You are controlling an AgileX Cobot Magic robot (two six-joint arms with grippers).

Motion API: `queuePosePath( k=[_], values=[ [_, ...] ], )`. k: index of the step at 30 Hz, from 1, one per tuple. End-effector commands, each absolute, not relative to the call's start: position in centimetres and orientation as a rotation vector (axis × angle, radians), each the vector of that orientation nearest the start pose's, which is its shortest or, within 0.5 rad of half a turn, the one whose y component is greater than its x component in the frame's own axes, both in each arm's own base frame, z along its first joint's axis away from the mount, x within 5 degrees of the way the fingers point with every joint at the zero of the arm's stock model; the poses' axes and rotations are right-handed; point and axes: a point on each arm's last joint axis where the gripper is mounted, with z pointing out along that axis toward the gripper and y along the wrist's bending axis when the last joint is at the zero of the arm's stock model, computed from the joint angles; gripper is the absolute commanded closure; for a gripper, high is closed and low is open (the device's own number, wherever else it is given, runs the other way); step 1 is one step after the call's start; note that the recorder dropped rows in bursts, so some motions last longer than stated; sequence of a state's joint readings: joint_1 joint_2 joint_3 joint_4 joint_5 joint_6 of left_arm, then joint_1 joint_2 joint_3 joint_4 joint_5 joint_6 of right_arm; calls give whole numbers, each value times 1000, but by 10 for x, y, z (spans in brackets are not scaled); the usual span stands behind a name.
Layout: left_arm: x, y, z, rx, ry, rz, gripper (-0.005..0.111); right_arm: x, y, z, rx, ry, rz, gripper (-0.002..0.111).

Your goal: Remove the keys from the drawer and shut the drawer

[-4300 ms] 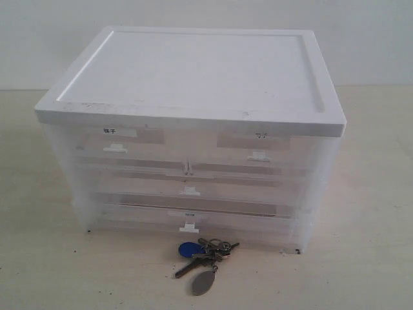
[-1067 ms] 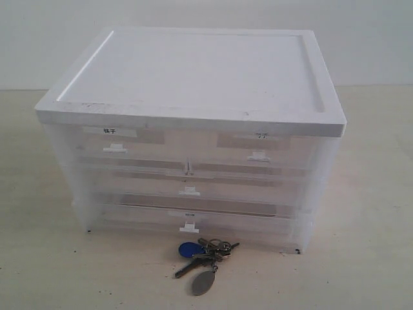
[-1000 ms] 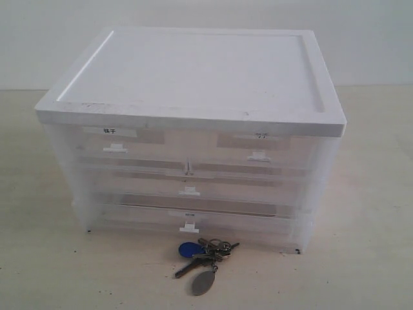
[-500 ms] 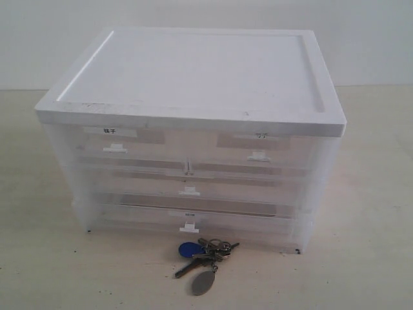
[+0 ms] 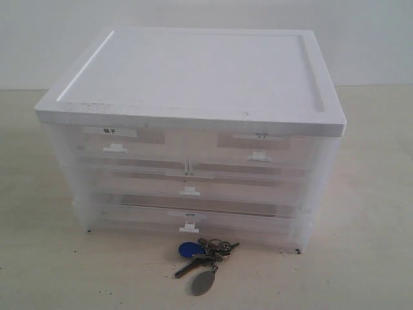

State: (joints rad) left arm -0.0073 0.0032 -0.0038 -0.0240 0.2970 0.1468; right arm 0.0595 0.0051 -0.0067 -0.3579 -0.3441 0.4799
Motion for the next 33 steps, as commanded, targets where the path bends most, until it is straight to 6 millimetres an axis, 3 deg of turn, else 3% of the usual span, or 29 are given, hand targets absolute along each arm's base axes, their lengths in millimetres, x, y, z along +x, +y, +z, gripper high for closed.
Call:
queuePosePath(
  k=[1,14,33],
  values=[
    [54,-1,186,121,1783,82,102,55,4,221,-3,1401,112,109],
    [54,-1,186,121,1783,82,102,54,1,185,-99,1796,-31,109],
    [54,-1,186,121,1783,82,102,54,1,184,-108,1803,-38,109]
  ],
)
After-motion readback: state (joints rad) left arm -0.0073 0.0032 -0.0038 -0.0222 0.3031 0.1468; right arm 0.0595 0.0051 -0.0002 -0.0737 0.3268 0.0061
